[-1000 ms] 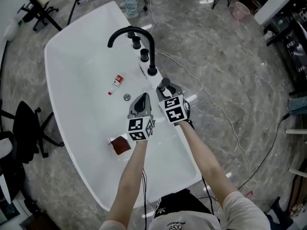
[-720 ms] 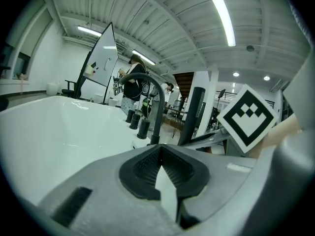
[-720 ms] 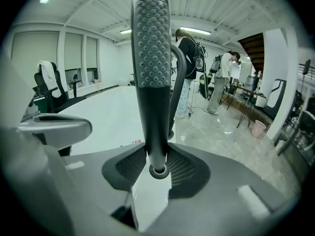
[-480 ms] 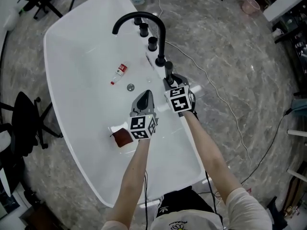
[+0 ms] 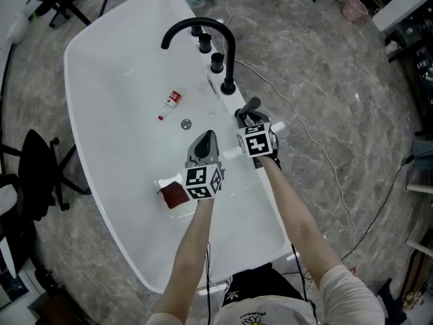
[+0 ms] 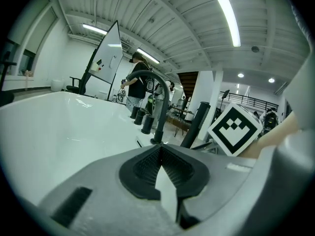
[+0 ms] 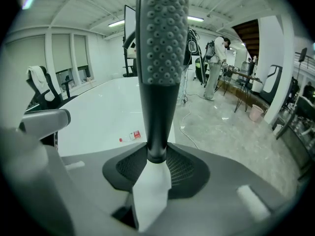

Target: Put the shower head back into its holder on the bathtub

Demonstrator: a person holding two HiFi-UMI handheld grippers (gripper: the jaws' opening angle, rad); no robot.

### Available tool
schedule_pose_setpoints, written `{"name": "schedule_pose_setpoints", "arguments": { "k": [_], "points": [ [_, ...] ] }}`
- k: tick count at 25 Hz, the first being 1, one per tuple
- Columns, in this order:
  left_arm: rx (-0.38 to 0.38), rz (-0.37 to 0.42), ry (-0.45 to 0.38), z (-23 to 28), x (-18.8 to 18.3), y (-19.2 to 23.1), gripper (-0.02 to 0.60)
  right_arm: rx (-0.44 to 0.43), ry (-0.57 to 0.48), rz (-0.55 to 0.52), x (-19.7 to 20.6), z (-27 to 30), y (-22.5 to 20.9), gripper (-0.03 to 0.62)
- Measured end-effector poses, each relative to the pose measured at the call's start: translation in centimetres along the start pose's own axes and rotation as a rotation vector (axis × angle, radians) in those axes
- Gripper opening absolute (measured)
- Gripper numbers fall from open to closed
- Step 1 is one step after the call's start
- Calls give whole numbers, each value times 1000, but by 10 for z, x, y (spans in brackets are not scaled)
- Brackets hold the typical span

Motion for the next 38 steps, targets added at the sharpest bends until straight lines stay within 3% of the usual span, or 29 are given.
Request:
{"name": "schedule_pose_setpoints", "arguments": {
  "k": [4, 9, 11, 14, 17, 22, 28, 32, 38],
  "points": [
    [19, 12, -4, -3, -8, -15, -5, 24, 64, -37, 23, -17, 2, 75],
    [-15, -7, -45, -30, -31, -31, -5, -7, 22, -1, 25, -75, 10, 6],
    [-33, -21, -82, -47, -47, -42, -5, -15, -30, 47, 12, -106, 11, 6],
    [-64, -24, -162, -83, -79, -68, -5, -58, -150, 214, -20, -179, 11, 6],
    [-83, 73, -213, -127, -113, -113, -5, -136, -286, 309, -49, -271, 13, 6],
    [-61, 236, -283, -207, -152, -210, -5, -225, -450, 229, -54, -402, 28, 6],
    [-37, 312, -375, -291, -173, -290, -5, -297, -628, 143, -33, -519, 50, 6],
    [-67, 324, -379, -330, -156, -311, -5, -424, -673, 119, -6, -561, 67, 6],
    [-106, 326, -387, -354, -145, -316, -5, -348, -696, -7, 9, -576, 83, 6]
  ]
}}
Point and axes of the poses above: the fingertips, and each gripper's own axes: z forward along the fingers, y to its left, x out of its underside, the point moved 2 cm from there along -z, backward along the fingers, and after that the axes turned 12 degrees about x, right-handed, at the moved point
